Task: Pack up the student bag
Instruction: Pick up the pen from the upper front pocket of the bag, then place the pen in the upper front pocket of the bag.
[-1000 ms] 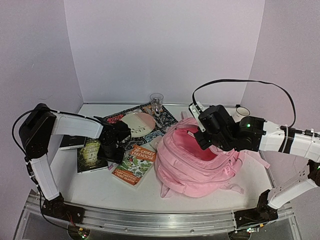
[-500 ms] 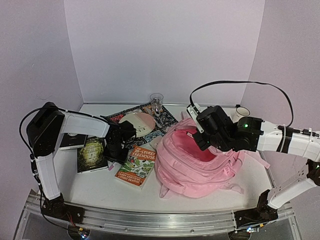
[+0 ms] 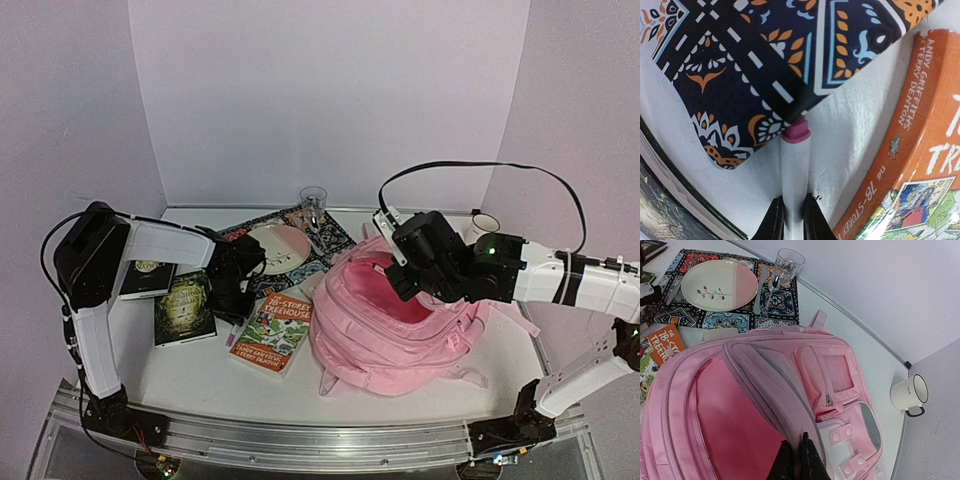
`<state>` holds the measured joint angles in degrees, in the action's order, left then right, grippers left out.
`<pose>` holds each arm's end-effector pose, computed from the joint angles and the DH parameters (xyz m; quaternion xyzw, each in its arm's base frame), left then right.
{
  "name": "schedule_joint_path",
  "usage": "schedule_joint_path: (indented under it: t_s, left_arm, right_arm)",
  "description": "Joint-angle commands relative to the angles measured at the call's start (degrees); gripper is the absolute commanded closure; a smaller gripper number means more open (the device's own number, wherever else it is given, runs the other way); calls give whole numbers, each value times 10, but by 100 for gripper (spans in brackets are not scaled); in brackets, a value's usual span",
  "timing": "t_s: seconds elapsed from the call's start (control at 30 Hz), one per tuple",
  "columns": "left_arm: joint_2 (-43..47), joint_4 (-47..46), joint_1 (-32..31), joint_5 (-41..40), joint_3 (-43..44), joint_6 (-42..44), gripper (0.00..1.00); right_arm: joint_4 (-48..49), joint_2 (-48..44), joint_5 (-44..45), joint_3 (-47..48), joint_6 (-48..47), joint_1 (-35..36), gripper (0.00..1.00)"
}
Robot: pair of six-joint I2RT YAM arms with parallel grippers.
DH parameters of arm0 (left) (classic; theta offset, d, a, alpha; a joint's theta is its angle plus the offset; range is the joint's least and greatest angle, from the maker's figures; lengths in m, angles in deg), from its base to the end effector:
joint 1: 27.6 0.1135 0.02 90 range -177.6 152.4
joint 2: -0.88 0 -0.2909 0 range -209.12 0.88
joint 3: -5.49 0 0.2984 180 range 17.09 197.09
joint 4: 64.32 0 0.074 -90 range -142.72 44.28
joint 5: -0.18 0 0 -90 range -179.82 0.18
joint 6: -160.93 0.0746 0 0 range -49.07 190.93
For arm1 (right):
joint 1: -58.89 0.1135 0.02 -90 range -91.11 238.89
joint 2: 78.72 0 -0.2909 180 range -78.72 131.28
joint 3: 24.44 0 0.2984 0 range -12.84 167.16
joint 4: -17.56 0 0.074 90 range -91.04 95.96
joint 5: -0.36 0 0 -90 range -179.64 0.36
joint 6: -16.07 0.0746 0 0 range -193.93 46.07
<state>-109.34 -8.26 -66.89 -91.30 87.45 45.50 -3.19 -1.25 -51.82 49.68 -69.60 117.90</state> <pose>0.3093 -0.2506 0.0973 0.1199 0.9915 -0.0156 0.0488 0.2329 0.2989 0.3258 -0.2080 0.7861 0.0387 0.5807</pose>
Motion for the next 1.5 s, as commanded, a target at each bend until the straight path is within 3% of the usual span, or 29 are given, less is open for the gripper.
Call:
schedule_joint_path:
  t_s: [0.0, 0.3, 0.57, 0.77, 1.03, 1.47]
  left_arm:
    - [-11, 15, -4, 46, -32, 6, 97]
    - [68, 48, -3, 39, 36, -31, 100]
    - [130, 44, -4, 96, 104, -82, 100]
    - [165, 4, -9, 186, 147, -126, 100]
    - [205, -214, -39, 291, 74, -292, 100]
    - [163, -454, -118, 241, 40, -507, 100]
  right_arm:
    - [23, -18, 35, 35, -3, -3, 100]
    - [24, -17, 34, 50, -13, -3, 100]
    - [23, -37, 66, 73, -38, -3, 100]
    - [22, -43, 28, 98, -37, -4, 100]
    - [24, -25, -6, 109, -1, -3, 100]
    - [43, 6, -46, 117, 44, -3, 100]
